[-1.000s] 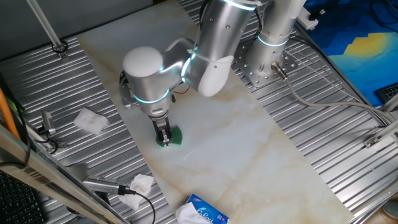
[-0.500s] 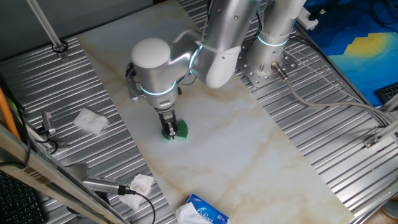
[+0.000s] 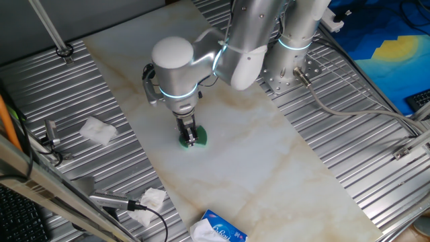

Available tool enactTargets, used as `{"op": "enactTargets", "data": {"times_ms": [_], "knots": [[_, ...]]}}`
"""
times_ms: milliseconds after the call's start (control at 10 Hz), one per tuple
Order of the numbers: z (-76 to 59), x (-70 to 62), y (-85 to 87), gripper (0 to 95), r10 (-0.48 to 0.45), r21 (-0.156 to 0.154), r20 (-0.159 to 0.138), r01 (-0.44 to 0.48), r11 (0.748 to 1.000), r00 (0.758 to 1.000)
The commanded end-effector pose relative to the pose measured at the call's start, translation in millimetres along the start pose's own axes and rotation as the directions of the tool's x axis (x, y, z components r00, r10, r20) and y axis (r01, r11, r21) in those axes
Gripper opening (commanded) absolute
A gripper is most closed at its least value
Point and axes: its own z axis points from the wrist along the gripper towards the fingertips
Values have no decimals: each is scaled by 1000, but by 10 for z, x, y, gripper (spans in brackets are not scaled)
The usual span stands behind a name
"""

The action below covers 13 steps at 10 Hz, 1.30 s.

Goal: Clean the tabletop with a sponge

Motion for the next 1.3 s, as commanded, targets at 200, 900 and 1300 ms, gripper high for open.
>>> {"op": "enactTargets", "data": {"times_ms": [200,900,1300], "knots": [[15,127,-53,0,-14,4,6,14,1000,1000],[19,268,-150,0,-63,18,10,63,998,998],[-15,268,-292,0,-90,13,7,90,996,996]]}}
